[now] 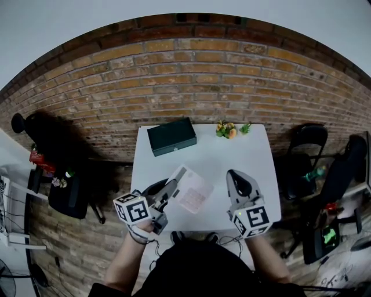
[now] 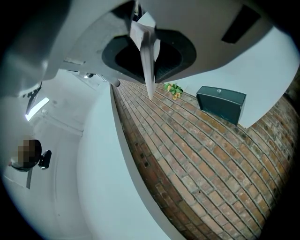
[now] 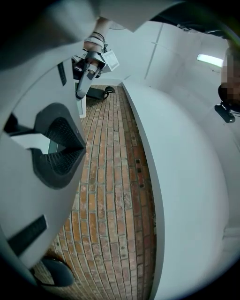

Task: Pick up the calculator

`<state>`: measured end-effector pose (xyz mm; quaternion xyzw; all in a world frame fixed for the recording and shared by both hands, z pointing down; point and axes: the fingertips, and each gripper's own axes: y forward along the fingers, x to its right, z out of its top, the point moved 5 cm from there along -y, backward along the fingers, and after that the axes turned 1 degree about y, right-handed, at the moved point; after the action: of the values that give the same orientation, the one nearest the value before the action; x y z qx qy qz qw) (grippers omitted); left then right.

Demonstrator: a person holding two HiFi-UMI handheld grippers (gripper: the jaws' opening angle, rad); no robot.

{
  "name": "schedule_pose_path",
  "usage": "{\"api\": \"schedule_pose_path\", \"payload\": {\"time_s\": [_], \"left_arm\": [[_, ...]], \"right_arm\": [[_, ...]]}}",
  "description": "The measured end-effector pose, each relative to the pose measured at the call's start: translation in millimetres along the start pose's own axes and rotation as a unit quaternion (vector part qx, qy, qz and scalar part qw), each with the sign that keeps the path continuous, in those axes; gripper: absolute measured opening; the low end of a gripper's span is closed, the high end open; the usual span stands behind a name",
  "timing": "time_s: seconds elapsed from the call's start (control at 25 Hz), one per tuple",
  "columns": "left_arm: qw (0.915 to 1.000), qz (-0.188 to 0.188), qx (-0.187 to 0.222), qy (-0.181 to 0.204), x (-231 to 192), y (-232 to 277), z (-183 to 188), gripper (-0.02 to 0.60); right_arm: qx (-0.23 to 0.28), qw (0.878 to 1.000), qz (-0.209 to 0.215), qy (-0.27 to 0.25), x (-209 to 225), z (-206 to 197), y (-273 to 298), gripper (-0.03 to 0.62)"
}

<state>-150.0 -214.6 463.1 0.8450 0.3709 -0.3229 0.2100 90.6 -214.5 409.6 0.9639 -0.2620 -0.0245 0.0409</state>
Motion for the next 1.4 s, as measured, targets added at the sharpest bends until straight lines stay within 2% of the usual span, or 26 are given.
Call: {"api": "schedule_pose_path", "payload": {"time_s": [0.48, 0.6, 1.4], "left_arm": [[1.0, 0.004, -0.005, -0.002, -1.2, 2.5, -1.8, 0.054], [1.0, 0.002, -0.006, -0.003, -2.5, 3.2, -1.8, 0.054], [0.9998, -0.009, -0.018, 0.002, -2.4, 7.8, -0.6, 0.054]], "right_arm": [[-0.003, 1.0, 0.001, -0.009, 1.7, -3.9, 2.6, 0.005], [-0.019, 1.0, -0.003, -0.008, 0.4, -6.3, 3.0, 0.005], [-0.008, 1.0, -0.011, -0.024, 1.2, -3.2, -0.9, 0.005]]}}
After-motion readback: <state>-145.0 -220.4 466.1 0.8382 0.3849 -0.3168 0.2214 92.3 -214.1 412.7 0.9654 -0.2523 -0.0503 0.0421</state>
